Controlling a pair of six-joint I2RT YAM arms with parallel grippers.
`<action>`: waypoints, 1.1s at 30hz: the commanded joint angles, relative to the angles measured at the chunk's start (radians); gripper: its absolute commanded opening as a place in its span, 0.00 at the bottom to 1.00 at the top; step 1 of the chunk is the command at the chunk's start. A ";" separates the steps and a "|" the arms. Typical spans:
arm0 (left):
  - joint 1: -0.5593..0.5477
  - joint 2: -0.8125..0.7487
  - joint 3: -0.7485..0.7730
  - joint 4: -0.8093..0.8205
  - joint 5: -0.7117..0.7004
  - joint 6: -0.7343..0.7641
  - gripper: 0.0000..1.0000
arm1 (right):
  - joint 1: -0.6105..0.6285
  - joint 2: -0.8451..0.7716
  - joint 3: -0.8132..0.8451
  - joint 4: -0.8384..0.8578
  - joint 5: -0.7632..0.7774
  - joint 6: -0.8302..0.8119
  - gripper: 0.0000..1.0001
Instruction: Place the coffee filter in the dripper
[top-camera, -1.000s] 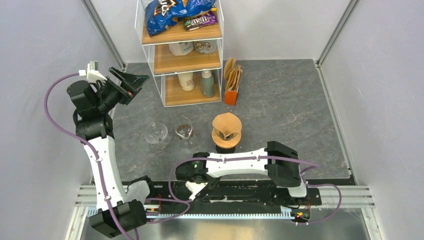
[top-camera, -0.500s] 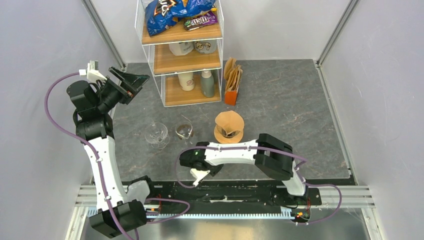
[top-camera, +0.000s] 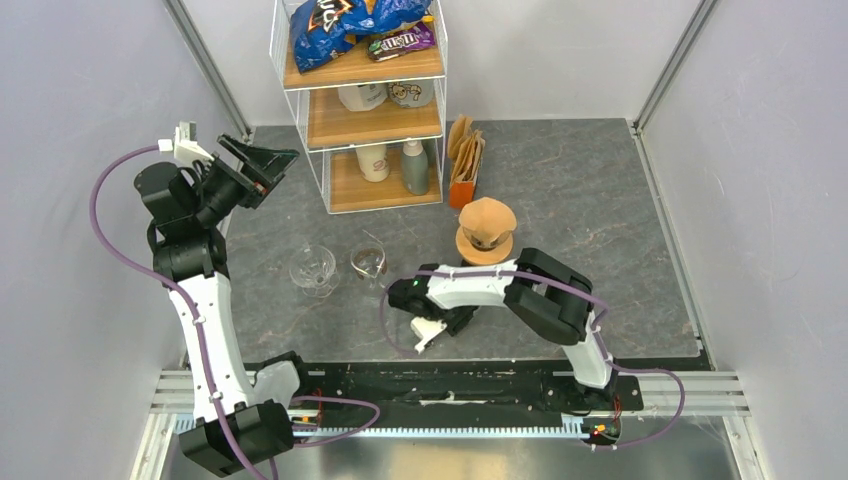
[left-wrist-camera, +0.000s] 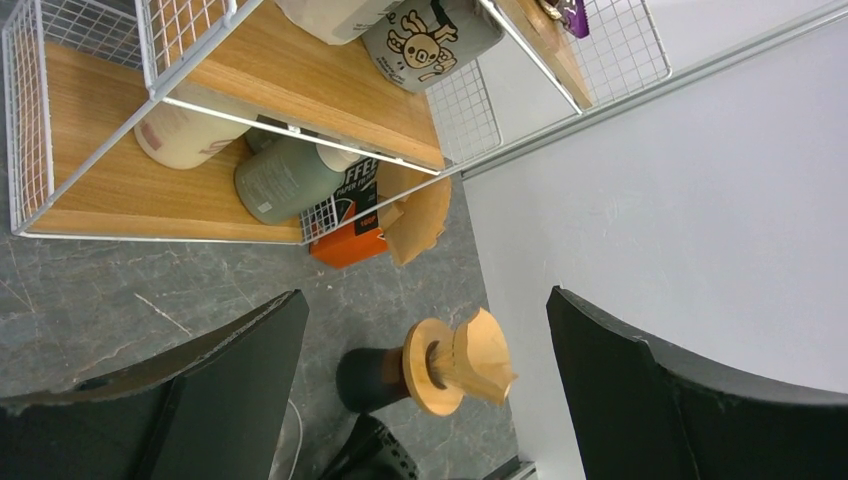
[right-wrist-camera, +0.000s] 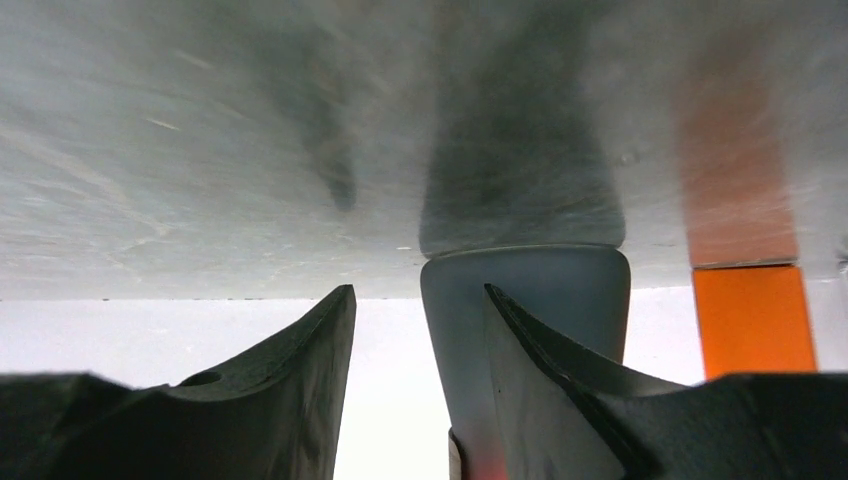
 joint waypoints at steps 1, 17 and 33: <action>0.007 -0.021 -0.015 0.045 0.017 -0.032 0.98 | -0.087 -0.036 0.008 0.048 0.062 -0.086 0.58; 0.006 -0.025 -0.023 0.048 0.021 -0.017 0.98 | -0.314 0.062 0.127 0.057 0.094 -0.161 0.60; 0.005 -0.011 0.011 -0.158 0.039 0.299 0.99 | -0.283 -0.078 0.298 -0.157 -0.044 -0.045 0.64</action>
